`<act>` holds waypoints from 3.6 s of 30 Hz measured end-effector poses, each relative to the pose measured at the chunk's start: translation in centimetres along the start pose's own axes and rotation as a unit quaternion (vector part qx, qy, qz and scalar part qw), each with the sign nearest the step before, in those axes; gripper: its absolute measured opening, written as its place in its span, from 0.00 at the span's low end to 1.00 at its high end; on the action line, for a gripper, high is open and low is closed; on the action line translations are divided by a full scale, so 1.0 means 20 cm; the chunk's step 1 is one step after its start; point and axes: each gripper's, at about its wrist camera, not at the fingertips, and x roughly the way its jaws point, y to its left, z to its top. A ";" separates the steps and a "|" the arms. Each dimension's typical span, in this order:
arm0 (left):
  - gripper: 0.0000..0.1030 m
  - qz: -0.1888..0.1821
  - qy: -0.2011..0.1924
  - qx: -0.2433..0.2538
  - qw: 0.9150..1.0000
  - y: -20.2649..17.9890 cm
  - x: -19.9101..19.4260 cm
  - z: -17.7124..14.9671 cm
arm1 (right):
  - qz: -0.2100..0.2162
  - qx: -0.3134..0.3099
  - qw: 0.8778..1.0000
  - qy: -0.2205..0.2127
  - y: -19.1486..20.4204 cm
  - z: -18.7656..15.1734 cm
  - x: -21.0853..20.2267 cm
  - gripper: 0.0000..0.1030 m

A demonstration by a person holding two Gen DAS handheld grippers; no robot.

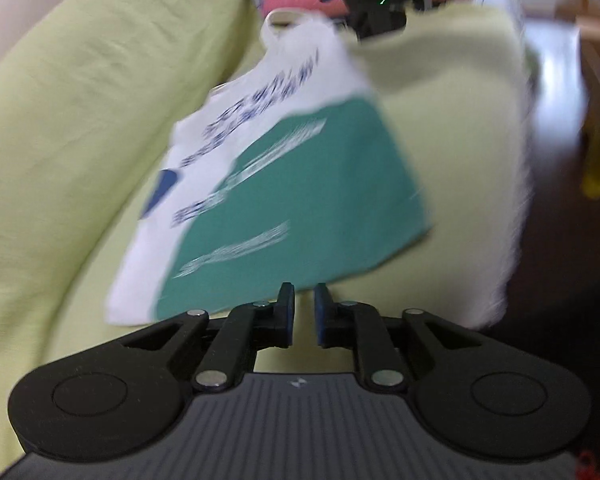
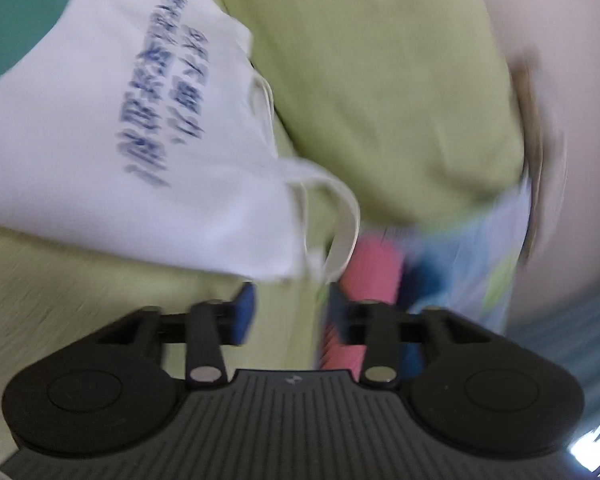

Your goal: Fold shopping bag

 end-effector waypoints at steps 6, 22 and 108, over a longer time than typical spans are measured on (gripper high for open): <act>0.43 -0.017 0.032 -0.151 0.988 0.28 -0.07 -0.14 | 0.208 0.340 0.916 0.039 -0.10 -0.25 -0.36 0.62; 0.46 -0.077 0.028 -0.655 0.751 1.13 0.43 -0.48 | 0.458 0.686 0.549 0.136 0.16 -0.30 -0.49 0.62; 0.21 -0.044 0.025 -0.235 0.971 0.85 0.97 0.45 | 0.251 0.399 0.882 0.004 -0.32 0.04 0.20 0.27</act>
